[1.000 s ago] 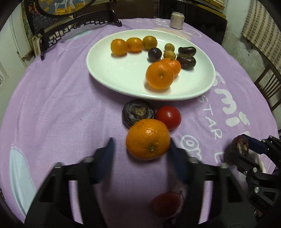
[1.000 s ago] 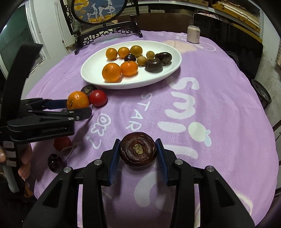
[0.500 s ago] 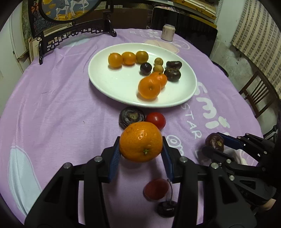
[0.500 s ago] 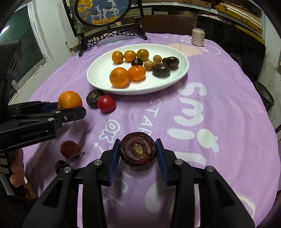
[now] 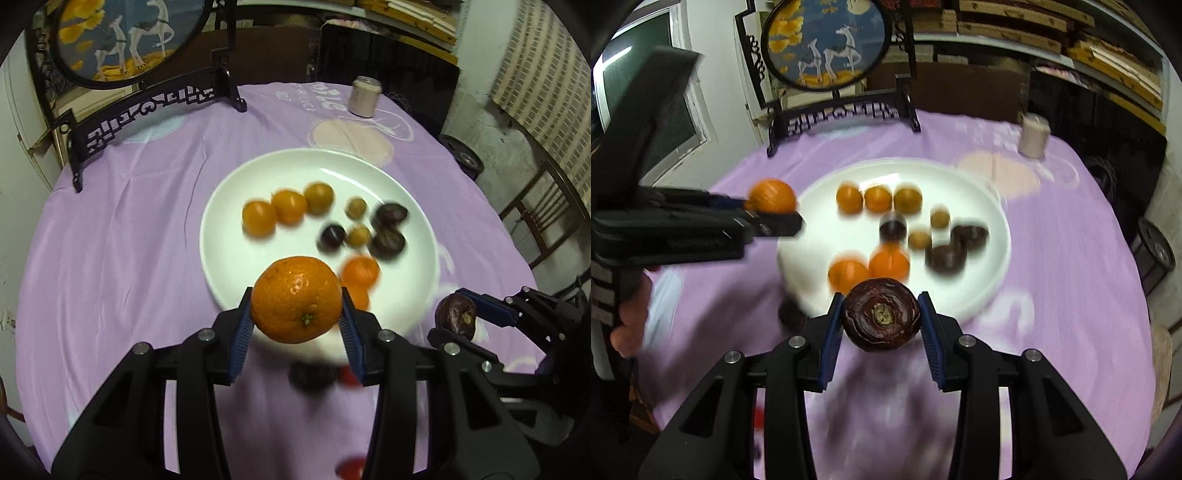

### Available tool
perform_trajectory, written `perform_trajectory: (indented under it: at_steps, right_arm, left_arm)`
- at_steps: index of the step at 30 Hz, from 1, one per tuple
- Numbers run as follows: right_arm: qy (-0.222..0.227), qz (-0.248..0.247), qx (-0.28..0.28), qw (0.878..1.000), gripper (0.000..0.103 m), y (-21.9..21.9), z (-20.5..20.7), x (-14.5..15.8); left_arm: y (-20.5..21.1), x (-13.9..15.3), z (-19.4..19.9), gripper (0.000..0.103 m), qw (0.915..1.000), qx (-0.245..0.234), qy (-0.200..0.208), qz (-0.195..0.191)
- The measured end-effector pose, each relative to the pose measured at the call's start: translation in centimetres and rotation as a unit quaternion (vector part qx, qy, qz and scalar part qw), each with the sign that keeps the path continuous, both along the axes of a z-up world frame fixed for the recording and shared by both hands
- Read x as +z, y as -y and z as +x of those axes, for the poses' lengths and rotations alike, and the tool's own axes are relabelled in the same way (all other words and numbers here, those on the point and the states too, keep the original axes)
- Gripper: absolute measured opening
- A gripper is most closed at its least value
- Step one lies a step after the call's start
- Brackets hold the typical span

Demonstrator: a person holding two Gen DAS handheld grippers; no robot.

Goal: Organize fruits
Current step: 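Carry both fruits over the white plate and release them onto it, then move both open tools back to the remaining fruits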

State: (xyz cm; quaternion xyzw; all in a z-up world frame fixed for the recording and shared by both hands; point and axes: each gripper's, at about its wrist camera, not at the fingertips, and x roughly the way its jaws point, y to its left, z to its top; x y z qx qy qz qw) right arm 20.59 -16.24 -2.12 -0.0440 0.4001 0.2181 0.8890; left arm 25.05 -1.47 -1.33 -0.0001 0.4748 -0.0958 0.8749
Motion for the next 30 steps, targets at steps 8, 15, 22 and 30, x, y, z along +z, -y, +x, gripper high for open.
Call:
perform_trajectory:
  at_steps: [8, 15, 22, 30]
  right_arm:
    - [-0.016, -0.032, -0.008, 0.999, 0.04, -1.8, 9.9, -2.7]
    - [-0.028, -0.038, -0.007, 0.999, 0.04, -2.0, 11.6, -4.0]
    - [0.0, -0.088, -0.018, 0.996, 0.079, -2.3, 8.9, -2.5]
    - [0.035, -0.064, -0.067, 0.995, 0.102, 0.1, -1.6, -0.1]
  left_arm:
    - [-0.1, -3.3, 6.8, 0.045, 0.9976, 0.03, -0.059, -0.022]
    - [0.1, -4.5, 8.6, 0.045, 0.9969, 0.029, -0.07, -0.021]
    - [-0.6, -1.9, 6.9, 0.084, 0.9987, 0.042, -0.023, -0.014]
    - [-1.8, 1.0, -3.9, 0.1, 0.9971, 0.052, 0.052, -0.017]
